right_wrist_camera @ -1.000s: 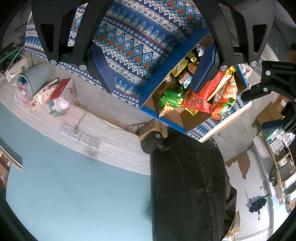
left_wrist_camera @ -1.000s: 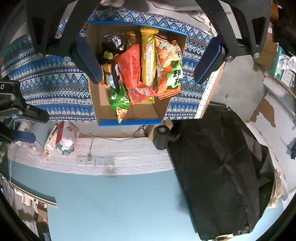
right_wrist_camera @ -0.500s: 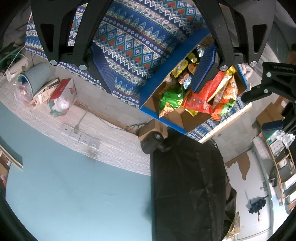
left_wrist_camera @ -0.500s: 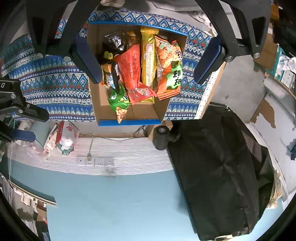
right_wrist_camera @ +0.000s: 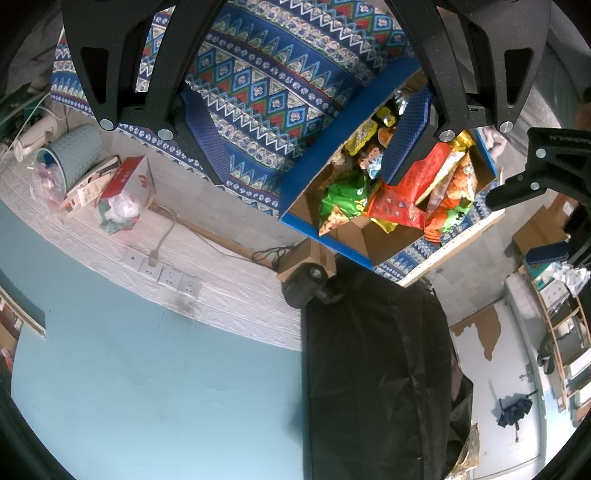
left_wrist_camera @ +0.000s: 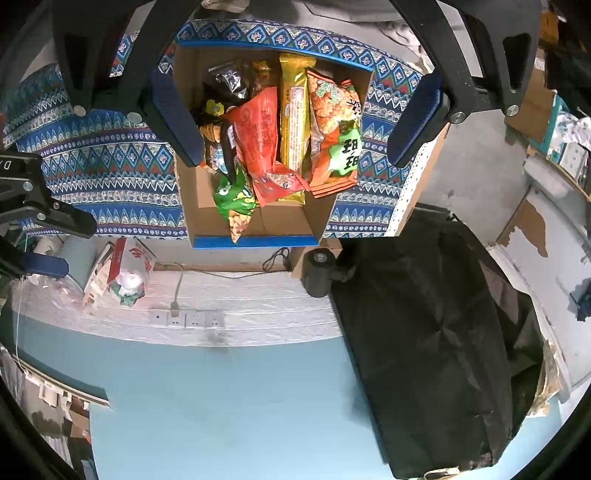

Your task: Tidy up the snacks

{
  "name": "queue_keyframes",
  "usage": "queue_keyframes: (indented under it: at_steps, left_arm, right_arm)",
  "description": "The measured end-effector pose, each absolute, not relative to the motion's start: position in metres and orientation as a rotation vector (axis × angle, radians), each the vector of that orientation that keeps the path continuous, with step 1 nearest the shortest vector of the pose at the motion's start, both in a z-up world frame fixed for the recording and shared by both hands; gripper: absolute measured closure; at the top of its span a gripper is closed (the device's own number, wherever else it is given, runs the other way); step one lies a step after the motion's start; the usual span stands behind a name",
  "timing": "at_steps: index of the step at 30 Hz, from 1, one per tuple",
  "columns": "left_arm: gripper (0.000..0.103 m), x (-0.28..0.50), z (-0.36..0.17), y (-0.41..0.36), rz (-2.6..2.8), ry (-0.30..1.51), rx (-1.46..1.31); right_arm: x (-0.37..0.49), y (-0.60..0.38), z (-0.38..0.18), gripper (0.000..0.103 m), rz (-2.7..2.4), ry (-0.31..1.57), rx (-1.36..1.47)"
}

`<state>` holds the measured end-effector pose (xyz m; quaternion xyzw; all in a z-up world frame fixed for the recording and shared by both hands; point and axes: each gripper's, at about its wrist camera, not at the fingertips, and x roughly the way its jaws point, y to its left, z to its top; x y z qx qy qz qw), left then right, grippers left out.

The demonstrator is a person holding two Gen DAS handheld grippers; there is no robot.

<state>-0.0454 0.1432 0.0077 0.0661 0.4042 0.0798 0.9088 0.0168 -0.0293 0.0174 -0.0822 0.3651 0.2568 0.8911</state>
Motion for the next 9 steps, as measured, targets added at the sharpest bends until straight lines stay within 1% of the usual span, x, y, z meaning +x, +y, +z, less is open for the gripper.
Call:
queue_keyframes:
  at_steps: [9]
  left_arm:
    - [0.003, -0.0446, 0.0065, 0.1437, 0.161, 0.837, 0.133]
  right_arm:
    - [0.0162, -0.0311, 0.0174, 0.020, 0.533, 0.759, -0.172]
